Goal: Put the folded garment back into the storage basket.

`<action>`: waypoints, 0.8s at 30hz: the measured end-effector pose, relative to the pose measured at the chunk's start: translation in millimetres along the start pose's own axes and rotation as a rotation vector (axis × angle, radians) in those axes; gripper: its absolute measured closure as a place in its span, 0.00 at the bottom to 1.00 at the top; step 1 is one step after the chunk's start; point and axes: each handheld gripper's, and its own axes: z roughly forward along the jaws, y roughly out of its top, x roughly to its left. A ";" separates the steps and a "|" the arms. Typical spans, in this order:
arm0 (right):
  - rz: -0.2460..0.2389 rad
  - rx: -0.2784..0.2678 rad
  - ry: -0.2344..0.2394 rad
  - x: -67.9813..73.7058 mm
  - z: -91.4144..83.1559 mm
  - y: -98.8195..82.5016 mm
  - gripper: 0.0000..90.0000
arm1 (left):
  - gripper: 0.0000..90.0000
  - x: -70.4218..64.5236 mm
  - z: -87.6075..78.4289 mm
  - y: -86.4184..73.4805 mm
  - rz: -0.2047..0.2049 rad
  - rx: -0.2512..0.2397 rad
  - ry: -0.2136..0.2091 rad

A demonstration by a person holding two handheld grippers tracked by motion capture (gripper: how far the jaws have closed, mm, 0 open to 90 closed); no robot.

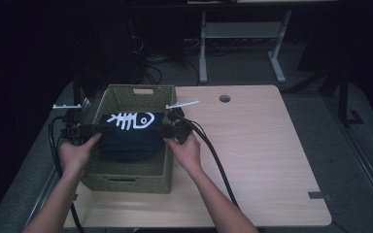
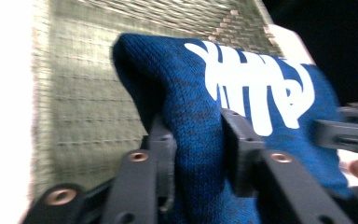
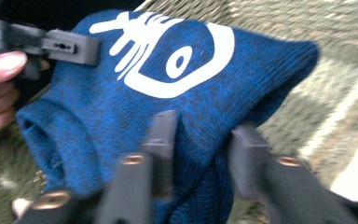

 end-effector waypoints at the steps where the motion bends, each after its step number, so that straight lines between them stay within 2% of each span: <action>1: -0.004 -0.008 -0.018 0.9 -1.5 0.9 0.56 | 0.62 -1.3 -0.6 0.7 0.012 -0.006 0.038; 2: -0.009 -0.013 -0.030 1.4 -3.3 2.0 0.56 | 0.57 -1.9 -1.7 2.3 0.029 -0.015 0.072; 6: -0.054 -0.046 -0.078 6.3 -14.0 7.5 0.54 | 0.56 -4.1 -5.3 6.5 0.054 -0.036 0.091; 11: -0.060 -0.052 -0.055 5.5 -20.4 11.2 0.54 | 0.58 -9.4 -6.7 6.5 0.077 -0.042 0.064; 20: -0.048 -0.067 0.007 2.2 -27.2 13.4 0.53 | 0.59 -17.0 -12.0 5.3 0.070 -0.082 0.004; 24: -0.047 -0.057 0.038 -1.1 -31.0 14.1 0.50 | 0.58 -17.4 -15.0 5.4 0.061 -0.093 -0.026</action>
